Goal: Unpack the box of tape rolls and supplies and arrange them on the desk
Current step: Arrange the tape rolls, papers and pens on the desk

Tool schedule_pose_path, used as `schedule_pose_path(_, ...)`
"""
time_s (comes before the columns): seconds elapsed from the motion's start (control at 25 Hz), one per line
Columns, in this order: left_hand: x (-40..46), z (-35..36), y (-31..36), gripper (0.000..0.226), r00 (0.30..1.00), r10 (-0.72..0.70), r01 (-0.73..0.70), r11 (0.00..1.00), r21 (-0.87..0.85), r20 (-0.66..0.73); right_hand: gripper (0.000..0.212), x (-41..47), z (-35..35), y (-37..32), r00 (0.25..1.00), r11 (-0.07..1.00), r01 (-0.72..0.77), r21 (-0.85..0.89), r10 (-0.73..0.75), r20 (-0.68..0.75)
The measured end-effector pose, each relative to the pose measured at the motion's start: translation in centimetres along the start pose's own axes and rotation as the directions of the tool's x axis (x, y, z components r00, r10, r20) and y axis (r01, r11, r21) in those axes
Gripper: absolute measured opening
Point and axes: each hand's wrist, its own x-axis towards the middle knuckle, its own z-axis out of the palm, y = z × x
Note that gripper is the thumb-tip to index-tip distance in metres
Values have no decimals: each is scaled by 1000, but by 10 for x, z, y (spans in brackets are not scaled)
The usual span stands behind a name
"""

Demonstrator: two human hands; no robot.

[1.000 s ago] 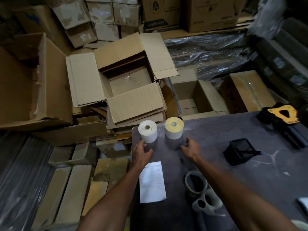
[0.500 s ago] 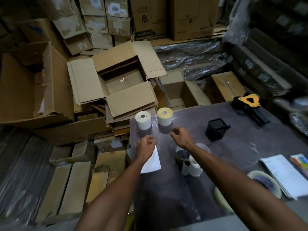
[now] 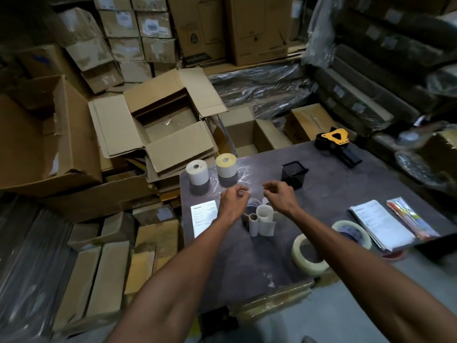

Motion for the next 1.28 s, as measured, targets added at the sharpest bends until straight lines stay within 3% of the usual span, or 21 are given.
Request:
schedule_pose_path(0.44,-22,114,51,25,995,-88,90,995,44,-35,26,-4,-100,114,995,995,-65,-74,71,73)
schedule_pose_path(0.64,-40,166,50,23,993,-115,117,992,53,-37,21,-7,-132,173,982,988,-83,-132,103,160)
schedule_pose_path(0.76,-58,190,42,20,986,-164,166,983,78,-39,28,-6,-144,201,972,983,-88,-159,120,204)
schedule_pose_path(0.96,-83,213,19,21,973,-229,230,968,96,-20,39,-10,-160,235,945,942,49,-331,63,320)
schedule_pose_path(1.08,-93,219,18,24,976,-216,220,961,165,-42,40,-17,-161,248,923,896,234,-379,-83,375)
schedule_pose_path(1.16,-99,222,20,35,982,-176,187,956,225,-65,52,-25,-161,255,913,888,283,-363,-134,385)
schedule_pose_path(1.28,-111,227,17,72,975,-210,224,936,272,-78,74,-38,-166,265,901,901,297,-315,-155,406)
